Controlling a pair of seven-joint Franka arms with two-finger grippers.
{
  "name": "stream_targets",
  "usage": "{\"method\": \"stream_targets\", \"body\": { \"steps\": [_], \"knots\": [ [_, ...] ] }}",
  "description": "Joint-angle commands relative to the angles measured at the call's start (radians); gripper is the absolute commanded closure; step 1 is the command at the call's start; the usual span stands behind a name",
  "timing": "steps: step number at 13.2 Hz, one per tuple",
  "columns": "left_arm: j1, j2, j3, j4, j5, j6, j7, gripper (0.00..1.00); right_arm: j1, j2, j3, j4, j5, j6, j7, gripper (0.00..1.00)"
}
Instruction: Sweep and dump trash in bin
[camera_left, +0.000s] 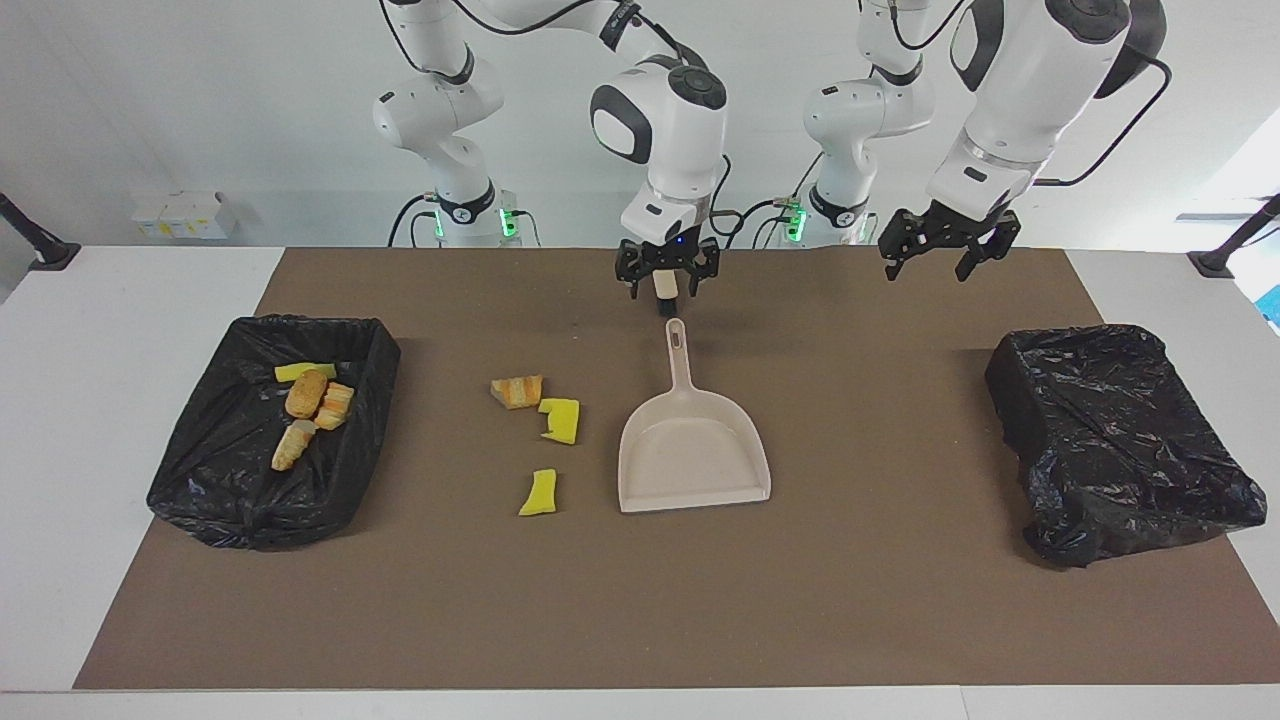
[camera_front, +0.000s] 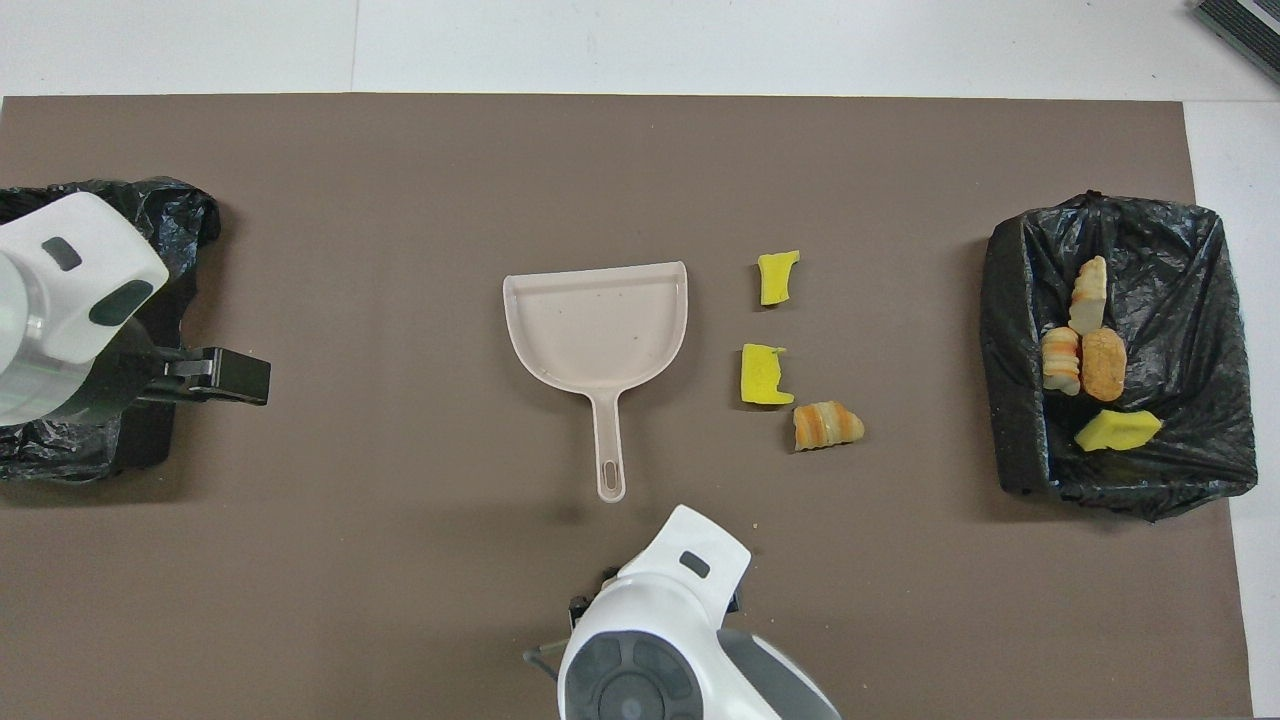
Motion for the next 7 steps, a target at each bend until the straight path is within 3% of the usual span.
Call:
{"method": "stream_targets", "body": {
  "steps": [1, 7],
  "knots": [
    [-0.004, -0.002, 0.039, 0.037, 0.019, -0.044, 0.011, 0.00, 0.042, -0.092, -0.003, -0.105, 0.079, 0.024, -0.009, 0.00],
    [-0.031, -0.002, 0.094, 0.052, 0.017, -0.053, 0.083, 0.00, 0.152, -0.210, -0.003, -0.257, 0.203, 0.034, 0.010, 0.00]
  ]
}}
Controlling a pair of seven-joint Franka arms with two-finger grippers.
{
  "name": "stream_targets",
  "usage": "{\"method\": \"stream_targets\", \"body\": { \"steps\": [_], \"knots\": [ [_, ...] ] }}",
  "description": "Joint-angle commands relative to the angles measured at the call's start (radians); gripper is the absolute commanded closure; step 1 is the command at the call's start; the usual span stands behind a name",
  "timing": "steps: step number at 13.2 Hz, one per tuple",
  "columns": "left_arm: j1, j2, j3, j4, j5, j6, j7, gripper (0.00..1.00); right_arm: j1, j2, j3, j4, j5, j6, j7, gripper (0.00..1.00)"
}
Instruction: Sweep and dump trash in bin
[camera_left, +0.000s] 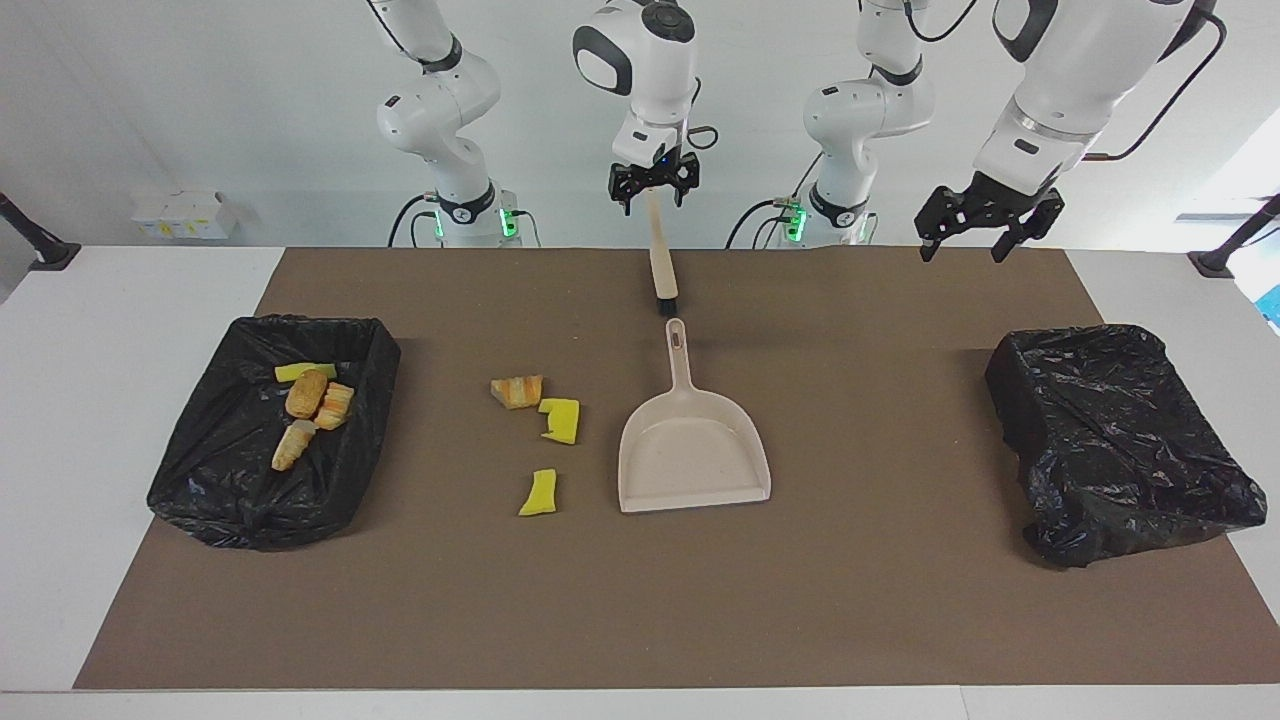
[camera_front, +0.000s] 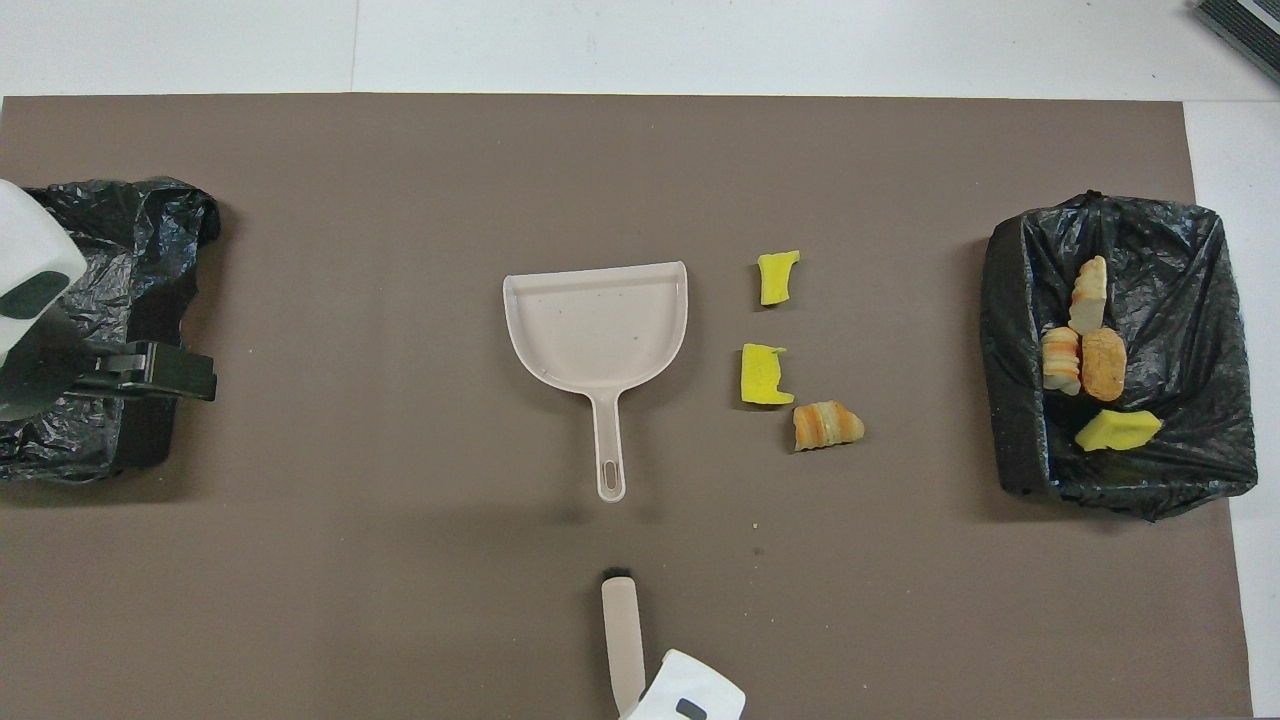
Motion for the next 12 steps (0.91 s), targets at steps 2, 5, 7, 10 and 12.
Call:
{"method": "stream_targets", "body": {
  "steps": [2, 5, 7, 10, 12],
  "knots": [
    [-0.120, 0.005, 0.124, 0.068, 0.015, -0.048, 0.031, 0.00, 0.053, -0.038, -0.004, -0.103, 0.045, 0.065, 0.042, 0.00],
    [-0.133, 0.011, 0.160, 0.083, 0.011, -0.057, 0.049, 0.00, 0.081, -0.017, -0.004, -0.123, 0.063, 0.118, 0.067, 0.00],
    [-0.127, 0.017, 0.163, 0.097, 0.008, -0.078, 0.087, 0.00, 0.093, 0.012, -0.004, -0.132, 0.063, 0.151, 0.084, 0.00],
    [-0.121, 0.098, 0.164, 0.230, 0.012, -0.146, 0.111, 0.00, 0.141, 0.121, -0.004, -0.144, 0.063, 0.311, 0.151, 0.06],
    [-0.119, 0.124, 0.169, 0.263, 0.015, -0.152, 0.111, 0.00, 0.141, 0.130, -0.004, -0.147, 0.063, 0.316, 0.167, 0.16]
  ]
}}
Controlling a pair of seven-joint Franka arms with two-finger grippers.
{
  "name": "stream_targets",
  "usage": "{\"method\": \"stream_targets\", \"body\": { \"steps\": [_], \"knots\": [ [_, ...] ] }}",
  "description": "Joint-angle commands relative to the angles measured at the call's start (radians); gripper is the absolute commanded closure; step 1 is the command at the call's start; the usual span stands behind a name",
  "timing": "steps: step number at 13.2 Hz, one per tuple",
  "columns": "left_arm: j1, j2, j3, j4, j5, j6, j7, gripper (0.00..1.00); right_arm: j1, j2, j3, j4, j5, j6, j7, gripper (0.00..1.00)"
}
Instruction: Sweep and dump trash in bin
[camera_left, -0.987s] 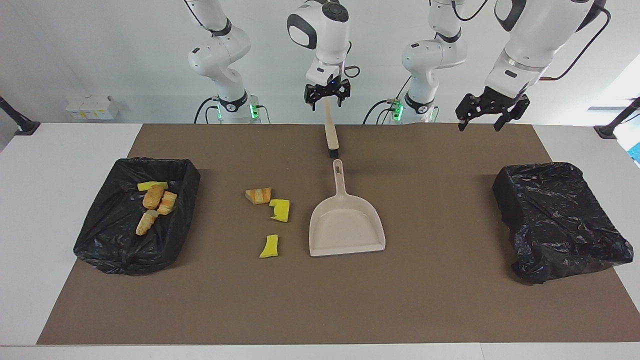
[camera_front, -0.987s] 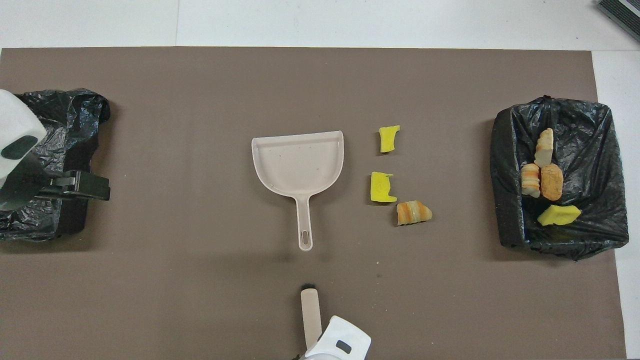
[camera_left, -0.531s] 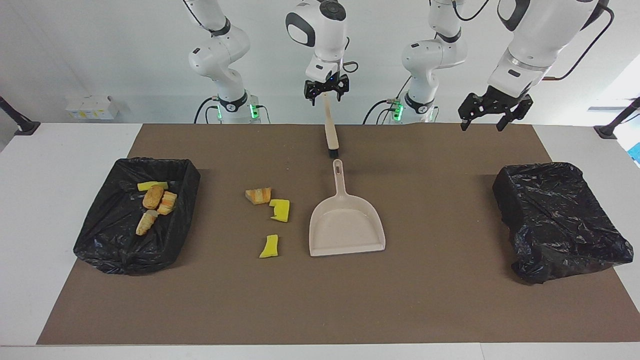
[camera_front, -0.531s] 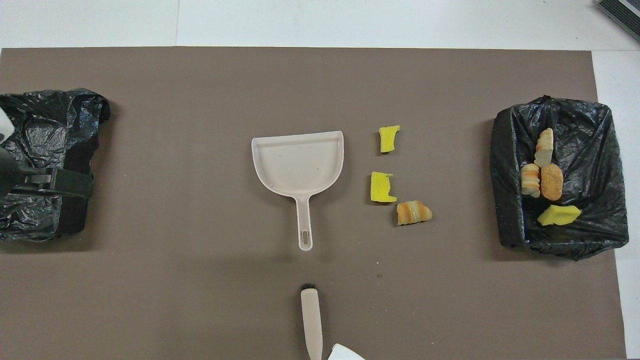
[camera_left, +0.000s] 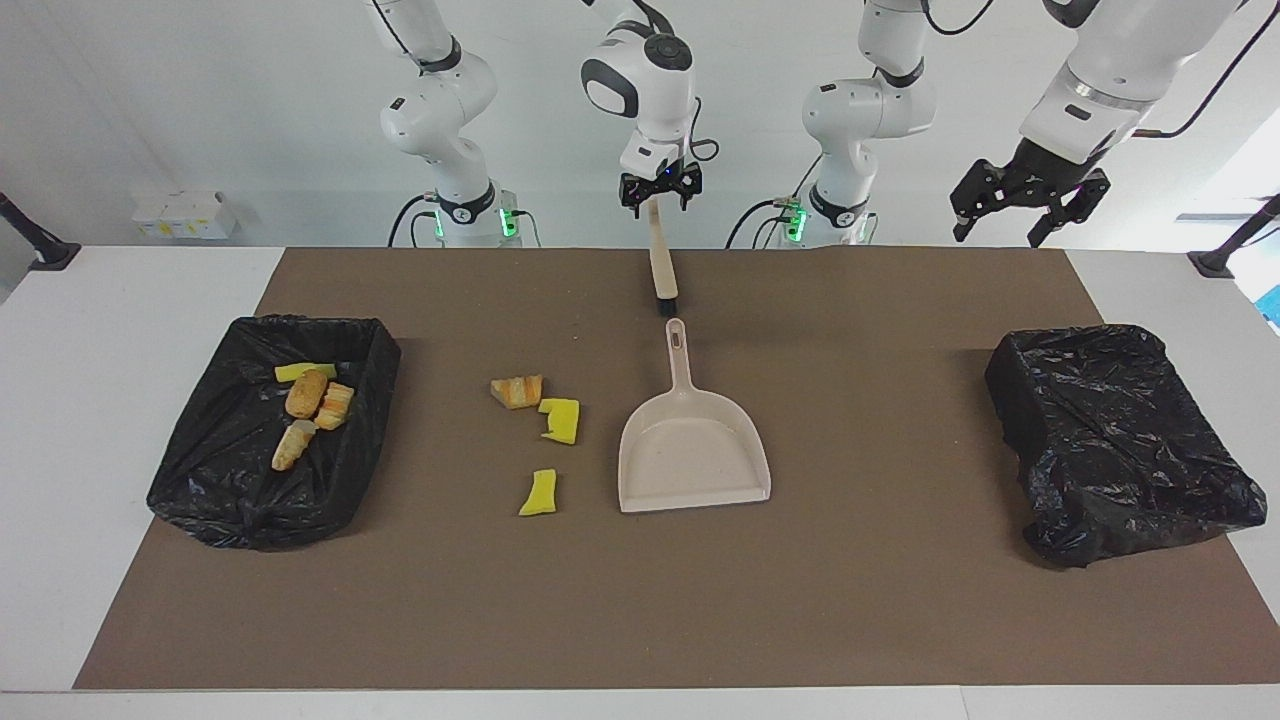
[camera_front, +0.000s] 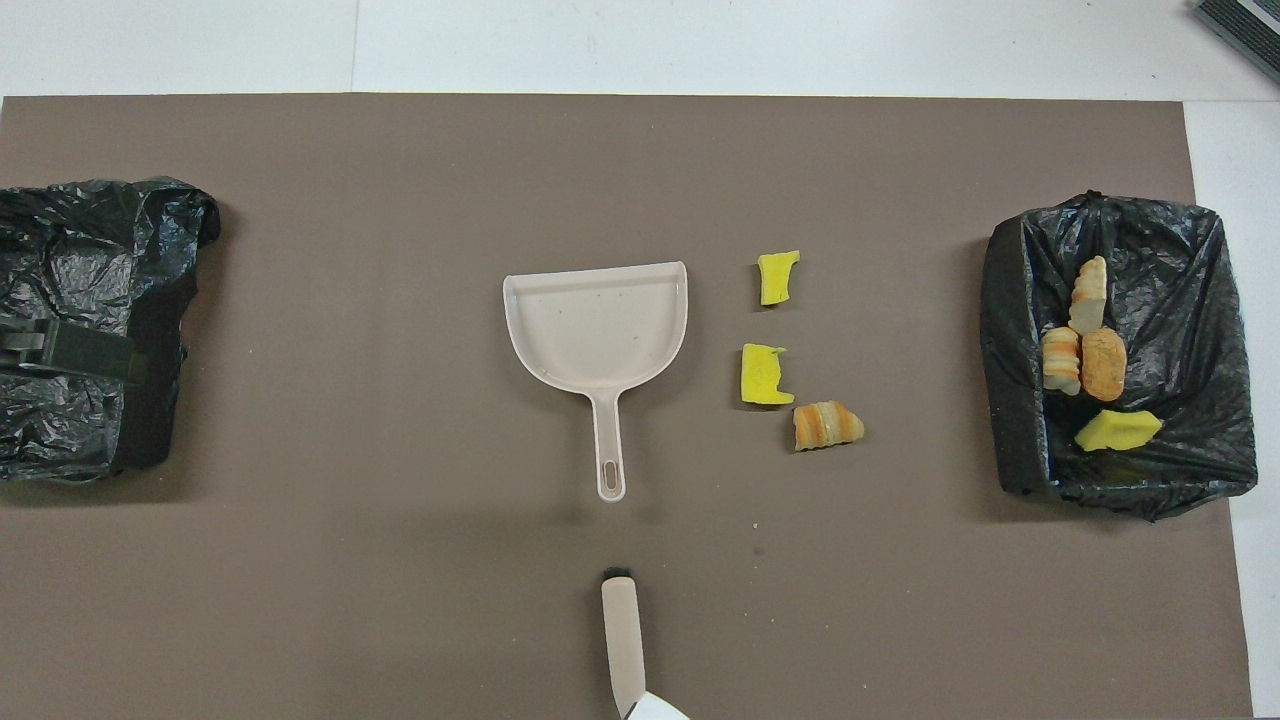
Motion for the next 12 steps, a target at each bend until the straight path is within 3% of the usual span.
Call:
{"method": "stream_targets", "body": {
  "steps": [1, 6, 10, 12],
  "knots": [
    [-0.010, 0.061, 0.013, 0.090, 0.017, -0.044, 0.014, 0.00, 0.000, 0.008, -0.004, -0.012, 0.022, 0.019, 0.020, 0.23],
    [-0.019, 0.026, -0.004, 0.061, 0.020, -0.024, 0.018, 0.00, -0.001, 0.006, -0.004, -0.015, 0.023, -0.008, 0.069, 0.45],
    [-0.031, 0.026, -0.016, 0.043, 0.020, -0.008, 0.011, 0.00, -0.006, 0.002, -0.004, -0.016, 0.022, -0.062, 0.060, 0.49],
    [-0.038, 0.026, -0.031, 0.030, 0.020, 0.009, -0.005, 0.00, -0.006, 0.000, -0.004, -0.016, 0.023, -0.065, 0.066, 0.63]
  ]
}}
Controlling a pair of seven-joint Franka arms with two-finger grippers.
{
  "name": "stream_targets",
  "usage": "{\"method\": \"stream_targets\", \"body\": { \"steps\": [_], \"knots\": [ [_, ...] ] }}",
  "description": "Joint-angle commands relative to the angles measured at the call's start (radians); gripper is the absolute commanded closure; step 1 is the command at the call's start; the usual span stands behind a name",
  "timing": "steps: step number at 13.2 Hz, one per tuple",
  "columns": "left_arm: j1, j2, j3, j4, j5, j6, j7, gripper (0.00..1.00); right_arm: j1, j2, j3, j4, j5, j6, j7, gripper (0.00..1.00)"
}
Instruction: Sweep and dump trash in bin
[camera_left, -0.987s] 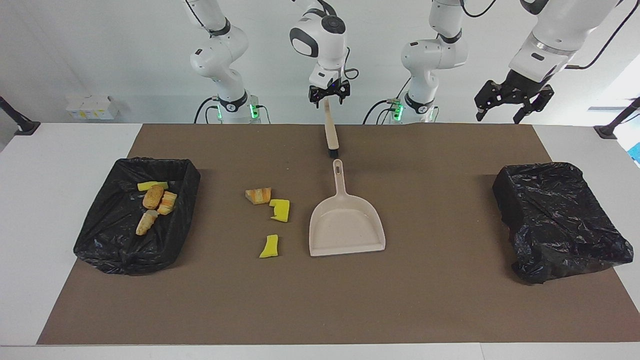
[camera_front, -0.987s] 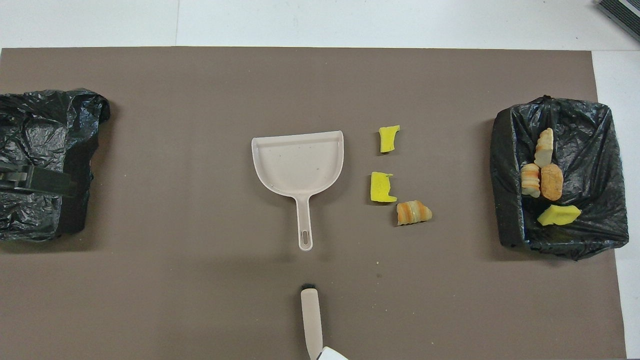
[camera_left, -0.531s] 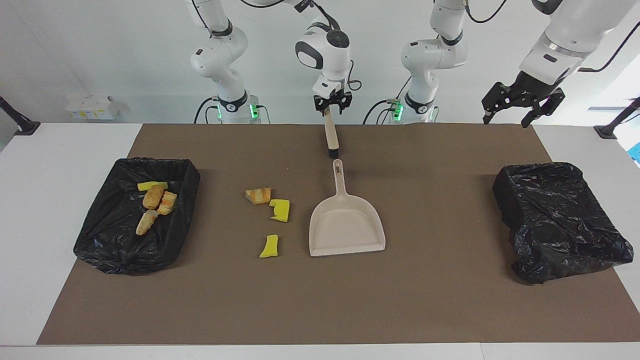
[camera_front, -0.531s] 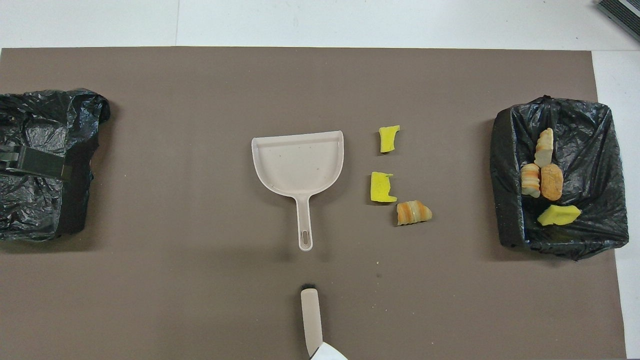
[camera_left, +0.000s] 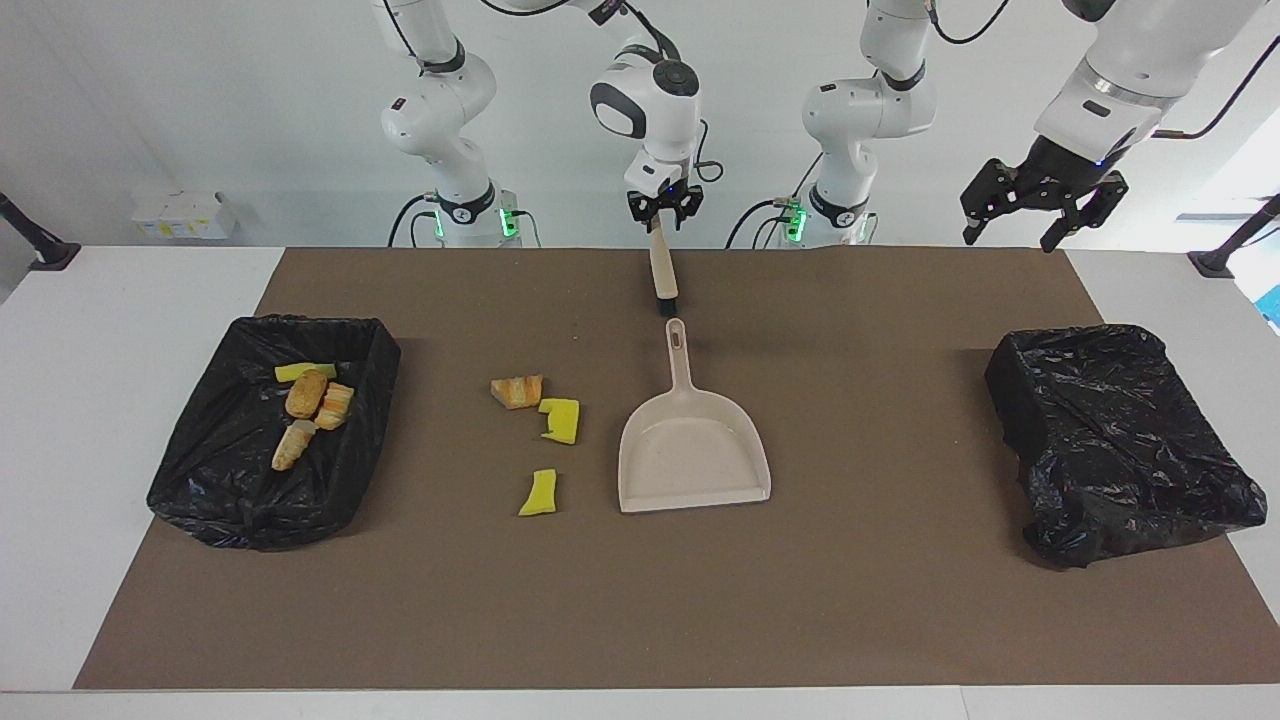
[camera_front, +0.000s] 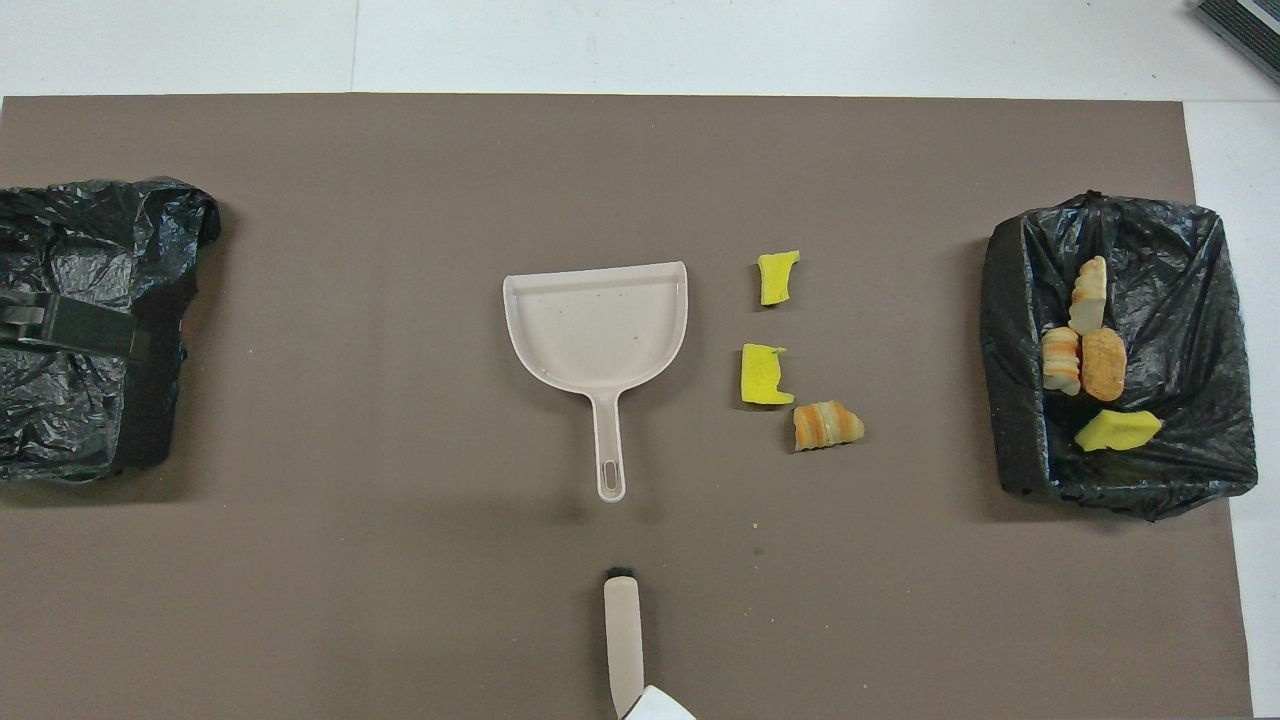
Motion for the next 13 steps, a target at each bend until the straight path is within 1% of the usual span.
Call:
{"method": "stream_targets", "body": {
  "steps": [1, 2, 3, 5, 7, 10, 13],
  "knots": [
    [-0.019, -0.008, -0.018, -0.022, 0.020, 0.016, -0.028, 0.00, -0.005, -0.023, 0.000, -0.015, 0.022, -0.013, 0.019, 0.79],
    [-0.020, -0.008, -0.023, -0.028, 0.020, 0.021, -0.042, 0.00, -0.005, -0.023, 0.000, -0.014, 0.022, -0.016, 0.025, 0.96],
    [-0.022, -0.007, -0.027, -0.036, 0.020, 0.031, -0.048, 0.00, -0.005, -0.023, 0.000, -0.011, 0.022, -0.025, 0.047, 1.00],
    [-0.022, -0.005, -0.041, -0.045, 0.022, 0.050, -0.050, 0.00, -0.006, -0.025, 0.000, 0.000, 0.022, -0.044, 0.081, 1.00],
    [-0.040, 0.002, -0.053, -0.053, 0.022, 0.064, -0.077, 0.00, -0.026, -0.049, -0.006, 0.012, 0.022, -0.051, 0.081, 1.00],
    [-0.085, 0.001, -0.067, -0.106, 0.022, 0.120, -0.150, 0.00, -0.120, -0.104, -0.006, 0.037, 0.021, -0.181, 0.062, 1.00],
    [-0.086, -0.004, -0.136, -0.169, 0.043, 0.182, -0.214, 0.00, -0.234, -0.161, -0.009, 0.037, 0.004, -0.274, 0.013, 1.00]
  ]
}}
